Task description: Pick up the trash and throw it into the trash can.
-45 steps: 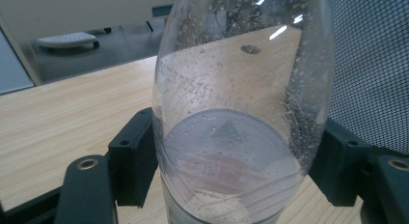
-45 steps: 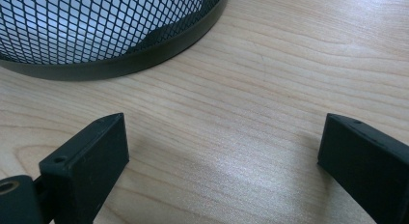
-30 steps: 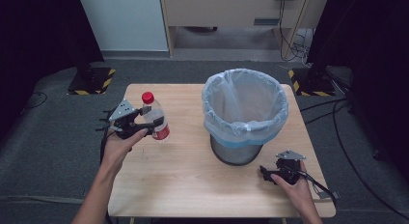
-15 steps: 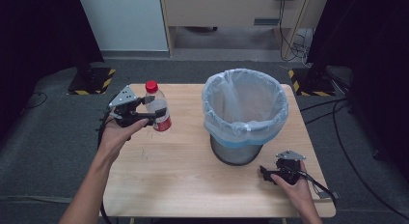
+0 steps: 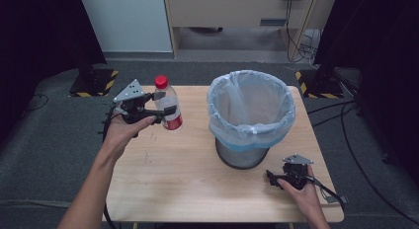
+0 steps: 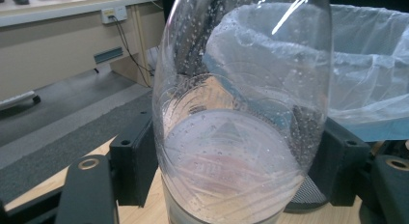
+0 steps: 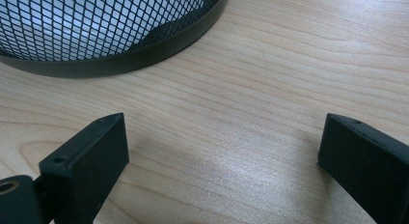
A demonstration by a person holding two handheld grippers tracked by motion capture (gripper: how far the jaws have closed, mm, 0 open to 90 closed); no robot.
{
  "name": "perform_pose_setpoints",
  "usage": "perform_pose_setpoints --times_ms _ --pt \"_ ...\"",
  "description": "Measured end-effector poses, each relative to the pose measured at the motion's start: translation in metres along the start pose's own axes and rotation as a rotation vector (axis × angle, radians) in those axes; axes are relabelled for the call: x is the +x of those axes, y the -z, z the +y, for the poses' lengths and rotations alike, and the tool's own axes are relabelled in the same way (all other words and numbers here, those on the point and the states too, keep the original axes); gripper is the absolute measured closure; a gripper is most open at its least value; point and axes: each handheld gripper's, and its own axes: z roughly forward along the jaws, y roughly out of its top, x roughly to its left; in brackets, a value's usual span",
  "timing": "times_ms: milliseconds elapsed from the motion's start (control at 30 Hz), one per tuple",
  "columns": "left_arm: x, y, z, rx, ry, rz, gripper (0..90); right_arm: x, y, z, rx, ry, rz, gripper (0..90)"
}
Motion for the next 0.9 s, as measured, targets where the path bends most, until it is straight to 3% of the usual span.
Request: perform_pose_setpoints --times_ms 200,467,700,900 --pt "-0.002 0.001 0.014 0.001 -0.021 -0.007 27.9 0.0 0.0 0.0 0.0 0.001 -0.001 3.7" --pt "-0.007 0.004 0.031 -0.023 -0.002 0.012 27.8 0.0 0.0 0.0 0.0 -0.001 -0.002 3.7" --pt "-0.01 0.002 0.038 -0.018 -0.012 0.015 27.8 0.0 0.0 0.0 0.0 -0.001 -0.001 3.6" --pt "-0.011 0.002 0.054 -0.029 -0.026 0.011 27.9 0.0 0.0 0.0 0.0 -0.002 -0.002 3.5"
